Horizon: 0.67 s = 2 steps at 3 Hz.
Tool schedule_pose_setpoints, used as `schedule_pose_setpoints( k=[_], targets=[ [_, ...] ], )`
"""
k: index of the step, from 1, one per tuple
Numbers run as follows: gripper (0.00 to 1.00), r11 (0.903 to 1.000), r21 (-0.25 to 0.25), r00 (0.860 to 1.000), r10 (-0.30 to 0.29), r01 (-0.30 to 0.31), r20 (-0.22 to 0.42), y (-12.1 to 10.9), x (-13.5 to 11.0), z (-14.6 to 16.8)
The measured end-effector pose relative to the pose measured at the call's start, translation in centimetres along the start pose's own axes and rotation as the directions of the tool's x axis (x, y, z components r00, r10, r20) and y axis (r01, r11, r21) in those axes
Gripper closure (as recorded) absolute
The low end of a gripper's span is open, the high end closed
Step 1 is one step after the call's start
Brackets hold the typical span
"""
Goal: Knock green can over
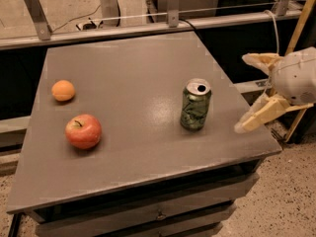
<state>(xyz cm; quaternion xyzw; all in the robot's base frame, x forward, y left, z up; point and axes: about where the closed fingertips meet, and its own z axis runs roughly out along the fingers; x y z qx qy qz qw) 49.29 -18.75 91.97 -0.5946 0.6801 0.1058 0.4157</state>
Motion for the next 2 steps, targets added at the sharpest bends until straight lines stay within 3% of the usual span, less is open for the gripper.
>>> schedule_pose_setpoints(
  k=[1, 2],
  targets=[
    [0.0, 0.9999, 0.009, 0.958, 0.006, -0.009, 0.287, -0.8, -2.8, 1.9],
    [0.0, 0.9978, -0.037, 0.851, 0.066, -0.054, 0.521, -1.2, -6.4, 2.1]
  ],
)
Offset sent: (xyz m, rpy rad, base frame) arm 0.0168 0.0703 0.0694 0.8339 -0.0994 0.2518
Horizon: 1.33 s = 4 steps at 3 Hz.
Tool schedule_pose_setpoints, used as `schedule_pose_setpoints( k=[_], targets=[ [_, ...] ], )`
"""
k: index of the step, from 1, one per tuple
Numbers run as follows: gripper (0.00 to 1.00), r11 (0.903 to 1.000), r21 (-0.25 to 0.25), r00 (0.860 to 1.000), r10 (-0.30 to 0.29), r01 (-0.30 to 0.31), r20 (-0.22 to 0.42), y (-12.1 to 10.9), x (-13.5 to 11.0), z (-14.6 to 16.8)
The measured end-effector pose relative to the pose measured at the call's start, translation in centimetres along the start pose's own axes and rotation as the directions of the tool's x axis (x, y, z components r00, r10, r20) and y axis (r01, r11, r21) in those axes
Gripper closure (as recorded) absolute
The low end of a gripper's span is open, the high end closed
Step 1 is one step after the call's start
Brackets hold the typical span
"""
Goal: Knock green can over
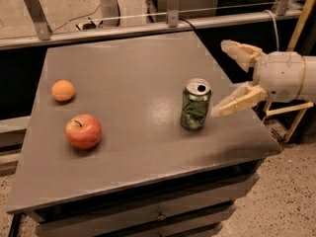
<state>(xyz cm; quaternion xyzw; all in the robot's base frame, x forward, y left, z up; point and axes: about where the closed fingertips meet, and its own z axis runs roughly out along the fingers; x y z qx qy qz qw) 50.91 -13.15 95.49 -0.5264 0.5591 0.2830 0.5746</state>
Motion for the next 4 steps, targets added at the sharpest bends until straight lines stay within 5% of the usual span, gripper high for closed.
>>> schedule_pose_setpoints(
  k=[1, 3, 4],
  targets=[
    [0.0, 0.9966, -0.047, 0.993, 0.072, -0.067, 0.096, 1.0, -1.1, 1.0],
    [0.0, 0.976, -0.067, 0.977, 0.21, -0.207, 0.03, 1.7, 0.4, 2.7],
    [0.0, 0.9691, -0.034, 0.969, 0.245, -0.245, 0.013, 1.2, 1.4, 4.0]
  ],
)
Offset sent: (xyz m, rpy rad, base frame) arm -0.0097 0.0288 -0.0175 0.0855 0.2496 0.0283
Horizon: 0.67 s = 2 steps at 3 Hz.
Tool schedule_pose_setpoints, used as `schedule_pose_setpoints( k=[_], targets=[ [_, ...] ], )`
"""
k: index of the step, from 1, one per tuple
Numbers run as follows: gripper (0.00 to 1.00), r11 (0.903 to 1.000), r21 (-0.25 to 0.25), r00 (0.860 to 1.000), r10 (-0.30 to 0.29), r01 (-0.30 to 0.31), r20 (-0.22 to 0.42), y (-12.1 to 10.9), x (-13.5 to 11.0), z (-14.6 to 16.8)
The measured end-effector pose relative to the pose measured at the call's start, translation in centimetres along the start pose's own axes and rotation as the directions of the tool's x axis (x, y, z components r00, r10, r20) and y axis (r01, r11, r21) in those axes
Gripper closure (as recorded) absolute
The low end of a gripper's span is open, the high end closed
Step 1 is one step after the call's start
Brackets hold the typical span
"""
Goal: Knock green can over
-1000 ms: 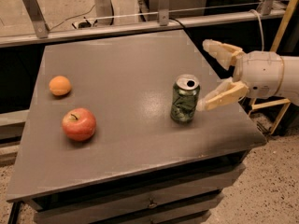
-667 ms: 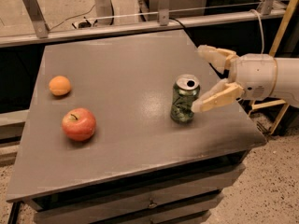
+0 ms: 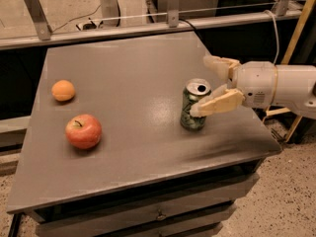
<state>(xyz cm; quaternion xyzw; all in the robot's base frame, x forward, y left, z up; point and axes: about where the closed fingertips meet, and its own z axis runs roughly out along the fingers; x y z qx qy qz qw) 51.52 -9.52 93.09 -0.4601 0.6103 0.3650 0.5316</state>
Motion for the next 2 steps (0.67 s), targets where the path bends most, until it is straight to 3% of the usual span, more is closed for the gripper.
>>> schedule_pose_setpoints(
  k=[2],
  targets=[
    [0.0, 0.9977, 0.068, 0.999, -0.009, 0.005, 0.054, -0.26, 1.79, 1.59]
  ],
)
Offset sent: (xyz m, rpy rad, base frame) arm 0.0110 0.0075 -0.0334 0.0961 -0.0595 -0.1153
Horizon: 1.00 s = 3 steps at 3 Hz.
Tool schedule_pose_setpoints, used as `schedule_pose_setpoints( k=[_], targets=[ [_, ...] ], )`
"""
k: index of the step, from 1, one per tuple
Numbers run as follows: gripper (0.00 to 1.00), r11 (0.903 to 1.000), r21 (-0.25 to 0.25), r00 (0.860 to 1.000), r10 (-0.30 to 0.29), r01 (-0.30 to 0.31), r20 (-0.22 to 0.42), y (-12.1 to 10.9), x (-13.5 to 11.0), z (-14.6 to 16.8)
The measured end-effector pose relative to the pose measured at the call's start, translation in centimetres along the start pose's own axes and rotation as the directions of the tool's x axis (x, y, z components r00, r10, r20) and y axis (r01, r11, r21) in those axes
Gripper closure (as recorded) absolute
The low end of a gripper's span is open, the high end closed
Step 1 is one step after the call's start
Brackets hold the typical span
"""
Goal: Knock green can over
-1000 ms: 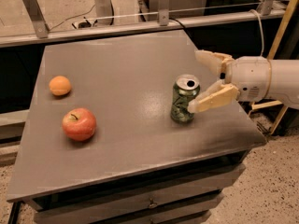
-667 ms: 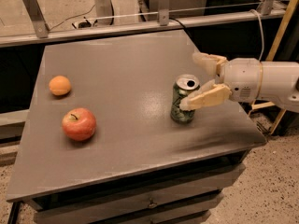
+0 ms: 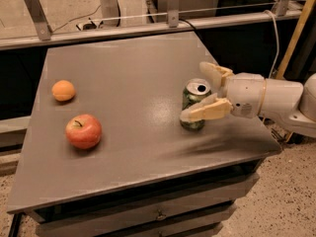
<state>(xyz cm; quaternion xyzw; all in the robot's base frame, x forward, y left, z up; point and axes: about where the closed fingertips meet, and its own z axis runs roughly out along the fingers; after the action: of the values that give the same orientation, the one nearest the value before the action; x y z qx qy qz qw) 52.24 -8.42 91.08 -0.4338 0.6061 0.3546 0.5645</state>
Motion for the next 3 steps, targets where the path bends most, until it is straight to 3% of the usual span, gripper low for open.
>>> schedule_pose_setpoints(
  k=[1, 2, 3],
  targets=[
    [0.16, 0.9999, 0.015, 1.0, -0.004, 0.003, 0.025, -0.2, 0.6, 0.4],
    [0.47, 0.9999, 0.006, 0.999, -0.015, 0.014, 0.044, -0.2, 0.6, 0.8],
    [0.7, 0.9985, -0.036, 0.999, -0.04, 0.041, 0.027, 0.0, -0.9, 0.7]
  ],
)
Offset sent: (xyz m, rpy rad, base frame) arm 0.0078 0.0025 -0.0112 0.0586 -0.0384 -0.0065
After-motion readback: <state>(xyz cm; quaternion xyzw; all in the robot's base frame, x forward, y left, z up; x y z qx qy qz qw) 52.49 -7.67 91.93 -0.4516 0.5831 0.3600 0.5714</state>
